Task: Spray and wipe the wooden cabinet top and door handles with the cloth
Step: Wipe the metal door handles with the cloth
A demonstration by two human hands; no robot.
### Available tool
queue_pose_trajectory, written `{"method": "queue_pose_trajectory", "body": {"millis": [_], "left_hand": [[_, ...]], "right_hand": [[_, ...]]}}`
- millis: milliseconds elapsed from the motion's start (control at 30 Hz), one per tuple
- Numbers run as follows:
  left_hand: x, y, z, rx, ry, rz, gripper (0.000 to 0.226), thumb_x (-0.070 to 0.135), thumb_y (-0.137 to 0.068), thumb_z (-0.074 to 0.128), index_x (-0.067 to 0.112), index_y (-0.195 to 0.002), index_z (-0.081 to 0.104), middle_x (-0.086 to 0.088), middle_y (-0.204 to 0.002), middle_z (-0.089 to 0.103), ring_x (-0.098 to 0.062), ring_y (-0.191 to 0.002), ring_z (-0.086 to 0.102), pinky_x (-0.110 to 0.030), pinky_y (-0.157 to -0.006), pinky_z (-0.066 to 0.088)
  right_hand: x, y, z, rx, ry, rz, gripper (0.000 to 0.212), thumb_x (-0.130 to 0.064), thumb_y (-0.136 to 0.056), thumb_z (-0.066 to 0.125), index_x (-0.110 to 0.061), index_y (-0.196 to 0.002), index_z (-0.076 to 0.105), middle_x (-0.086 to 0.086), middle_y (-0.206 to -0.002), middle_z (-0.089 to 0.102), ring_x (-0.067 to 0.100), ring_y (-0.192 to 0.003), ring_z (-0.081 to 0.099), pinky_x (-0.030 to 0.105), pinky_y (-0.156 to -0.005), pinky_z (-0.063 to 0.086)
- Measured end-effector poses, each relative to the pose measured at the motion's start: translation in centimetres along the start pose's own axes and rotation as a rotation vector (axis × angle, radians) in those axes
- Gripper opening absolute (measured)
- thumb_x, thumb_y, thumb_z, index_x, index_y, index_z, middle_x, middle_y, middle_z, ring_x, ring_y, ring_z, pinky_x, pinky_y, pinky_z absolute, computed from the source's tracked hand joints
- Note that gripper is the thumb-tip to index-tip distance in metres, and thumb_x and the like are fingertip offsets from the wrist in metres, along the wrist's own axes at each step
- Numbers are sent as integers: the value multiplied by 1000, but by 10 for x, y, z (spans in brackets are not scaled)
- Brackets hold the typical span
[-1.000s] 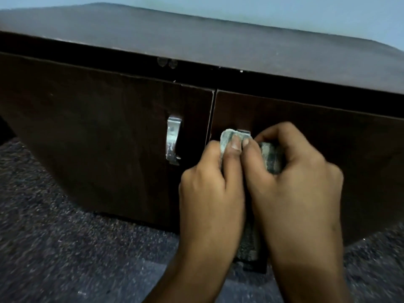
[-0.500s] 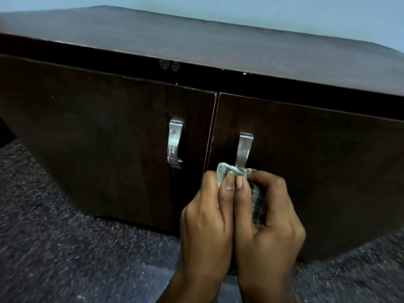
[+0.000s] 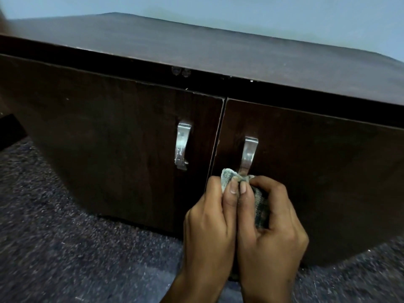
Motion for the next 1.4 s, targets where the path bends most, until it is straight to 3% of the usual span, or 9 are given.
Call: {"method": "queue_pose_trajectory", "body": {"millis": [200, 300, 367, 567, 700, 867, 1000, 1167, 1400], "left_hand": [[31, -19, -8, 33, 15, 47, 36, 56, -90, 31, 26, -82, 50, 8, -61, 59, -7, -53, 59, -33, -46, 48], [39, -23, -11, 36, 33, -22, 40, 60, -92, 35, 27, -77, 51, 11, -55, 56, -4, -52, 58, -21, -44, 41], [39, -23, -11, 29, 26, -56, 40, 59, -88, 31, 27, -75, 52, 10, -53, 56, -5, -53, 57, -21, -45, 40], [23, -3, -8, 45, 36, -100, 46, 65, -82, 27, 25, -84, 51, 4, -68, 63, -14, -62, 63, -39, -54, 49], [5, 6, -3, 11, 29, -123, 44, 65, -84, 26, 29, -84, 50, 11, -74, 63, -7, -58, 61, -40, -54, 51], [13, 2, -7, 34, -16, -70, 44, 62, -86, 27, 27, -86, 53, 9, -65, 62, -6, -58, 61, -38, -51, 50], [43, -21, -16, 64, -62, 35, 38, 55, -92, 34, 23, -80, 52, 6, -58, 59, -12, -54, 60, -33, -47, 44], [44, -24, -13, 40, -7, -5, 38, 54, -92, 35, 24, -79, 55, 8, -54, 57, -7, -53, 59, -23, -44, 40], [5, 5, -1, 16, 57, -71, 41, 60, -88, 29, 26, -85, 52, 5, -67, 62, -11, -59, 62, -39, -52, 50]], "right_hand": [[-21, -33, -9, -76, 20, 30, 6, -27, -90, 56, -23, -87, 58, -10, -70, 59, 3, -67, 53, 1, -54, 38], [-23, -44, -8, -200, 44, 124, 11, -37, -88, 55, -26, -84, 55, -11, -65, 58, 3, -71, 53, 14, -63, 43], [-21, -47, -9, -247, 44, 163, 12, -38, -86, 53, -26, -83, 54, -11, -62, 56, 1, -69, 54, 16, -64, 43], [-13, -27, -9, -228, -1, 191, 11, -35, -83, 57, -27, -77, 52, -14, -64, 58, 2, -71, 56, 7, -52, 41], [0, -9, -3, -210, 4, 190, 10, -32, -85, 57, -35, -79, 50, -14, -68, 58, 2, -72, 56, 9, -54, 43], [-8, -13, -4, -180, -2, 134, 4, -33, -85, 54, -32, -81, 53, -13, -70, 59, 3, -70, 56, 14, -57, 46], [-24, -43, -13, -140, -22, 100, 10, -27, -88, 62, -24, -80, 56, -11, -64, 58, 1, -71, 55, 2, -51, 38], [-18, -50, -8, -265, -19, 204, 11, -34, -86, 58, -25, -79, 54, -9, -61, 57, 1, -74, 54, 15, -56, 42], [-3, -7, -2, -159, -21, 119, 6, -29, -91, 55, -29, -86, 52, -12, -72, 58, 4, -75, 56, 5, -54, 41]]}}
Point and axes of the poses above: each hand's wrist, its own y-axis away from the middle knuckle, its own z-axis out of the palm, x = y × z, the point moved 7 cm from there along -y, towards the middle knuckle
